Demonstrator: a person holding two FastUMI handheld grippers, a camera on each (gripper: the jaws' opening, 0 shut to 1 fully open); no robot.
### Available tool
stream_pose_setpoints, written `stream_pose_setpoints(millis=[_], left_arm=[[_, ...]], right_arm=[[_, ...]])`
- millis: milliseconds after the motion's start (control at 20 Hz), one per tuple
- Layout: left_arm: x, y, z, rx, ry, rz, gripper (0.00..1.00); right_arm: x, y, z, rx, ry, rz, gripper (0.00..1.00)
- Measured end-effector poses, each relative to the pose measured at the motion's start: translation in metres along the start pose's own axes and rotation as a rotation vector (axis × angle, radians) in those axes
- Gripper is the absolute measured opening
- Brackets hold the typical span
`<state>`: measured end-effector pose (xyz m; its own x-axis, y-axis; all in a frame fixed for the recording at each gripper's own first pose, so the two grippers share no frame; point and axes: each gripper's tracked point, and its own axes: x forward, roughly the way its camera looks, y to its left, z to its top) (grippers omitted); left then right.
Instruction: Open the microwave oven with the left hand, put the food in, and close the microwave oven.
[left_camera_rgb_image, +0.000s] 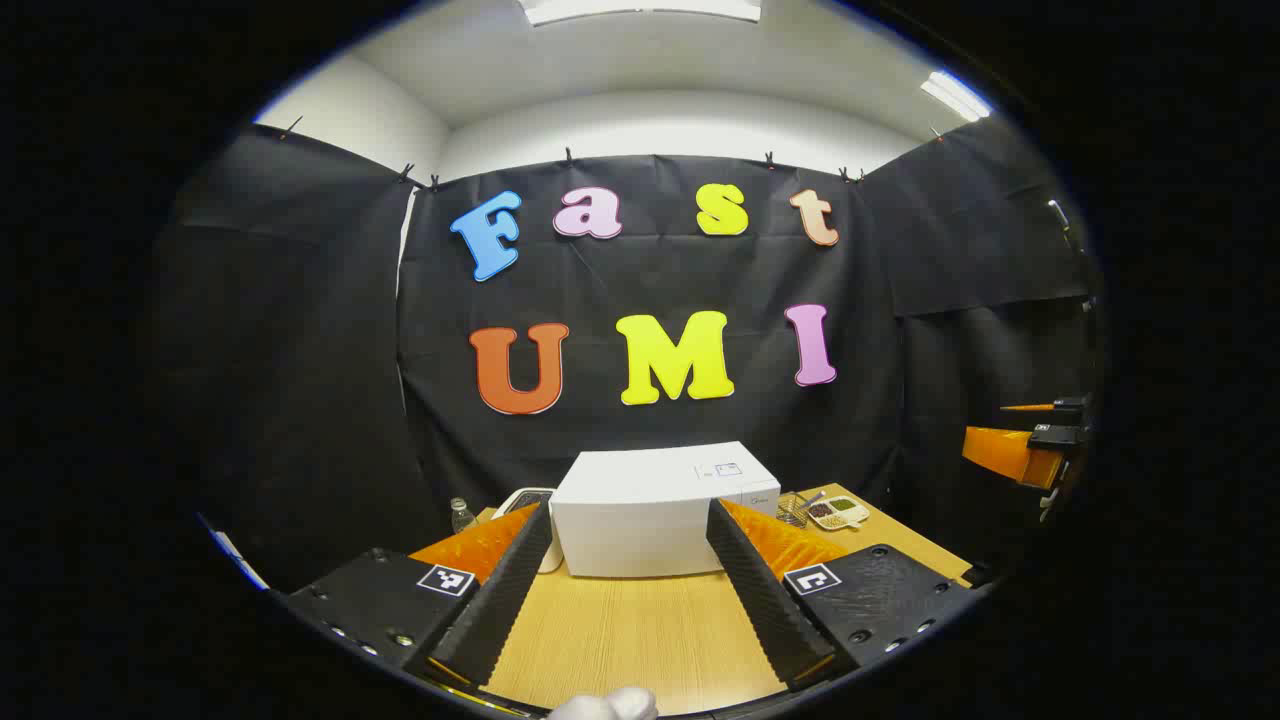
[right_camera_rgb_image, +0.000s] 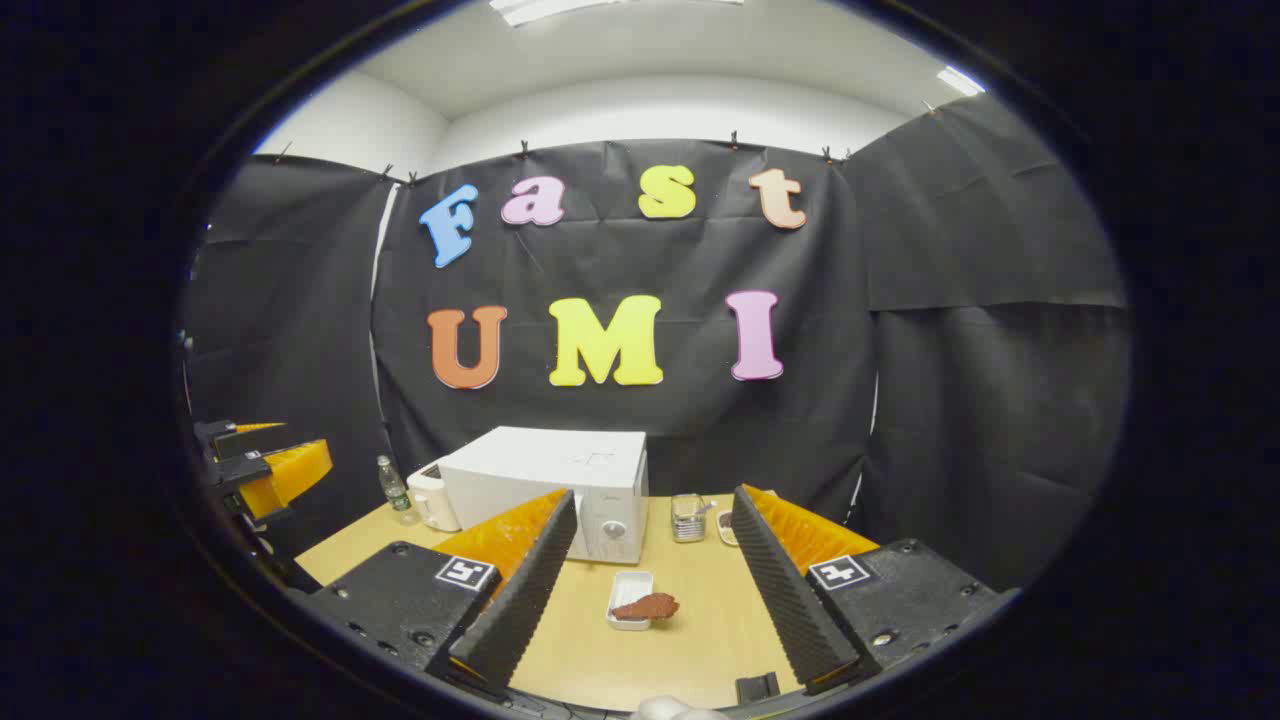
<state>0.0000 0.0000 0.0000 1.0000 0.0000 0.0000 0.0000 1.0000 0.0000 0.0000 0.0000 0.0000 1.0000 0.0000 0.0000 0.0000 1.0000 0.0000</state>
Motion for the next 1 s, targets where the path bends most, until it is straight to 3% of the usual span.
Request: stream_pose_setpoints(millis=[200, 250, 350, 400, 450, 600, 650, 700, 1000], left_arm=[[0.001, 0.001, -0.001, 0.008, 0.003, 0.010, 0.96], [0.003, 0.001, -0.002, 0.010, 0.005, 0.010, 0.96], [0.004, 0.000, -0.002, 0.009, 0.005, 0.013, 0.96], [0.005, 0.000, -0.002, 0.010, 0.007, 0.016, 0.96], [0.008, -0.001, -0.003, 0.011, 0.006, 0.017, 0.96], [0.013, -0.005, -0.007, 0.016, 0.013, 0.020, 0.96], [0.016, -0.006, -0.009, 0.019, 0.017, 0.021, 0.96], [0.019, -0.009, -0.012, 0.017, 0.023, 0.021, 0.96], [0.054, -0.031, -0.029, 0.029, 0.002, 0.015, 0.96]], right_arm=[[0.004, -0.002, 0.002, -0.001, -0.004, -0.001, 0.92], [0.004, -0.002, 0.002, 0.001, -0.003, 0.000, 0.99], [0.007, -0.003, 0.002, 0.005, 0.000, 0.004, 0.99], [0.009, -0.005, 0.001, 0.005, 0.003, 0.005, 0.92], [0.010, -0.006, 0.001, 0.003, 0.006, 0.006, 0.99], [0.016, -0.011, 0.003, 0.001, 0.006, 0.008, 0.99], [0.018, -0.012, 0.004, 0.000, 0.007, 0.008, 0.92], [0.020, -0.014, 0.003, -0.002, 0.009, 0.008, 0.99], [0.035, -0.036, 0.003, 0.000, 0.019, 0.002, 0.99]])
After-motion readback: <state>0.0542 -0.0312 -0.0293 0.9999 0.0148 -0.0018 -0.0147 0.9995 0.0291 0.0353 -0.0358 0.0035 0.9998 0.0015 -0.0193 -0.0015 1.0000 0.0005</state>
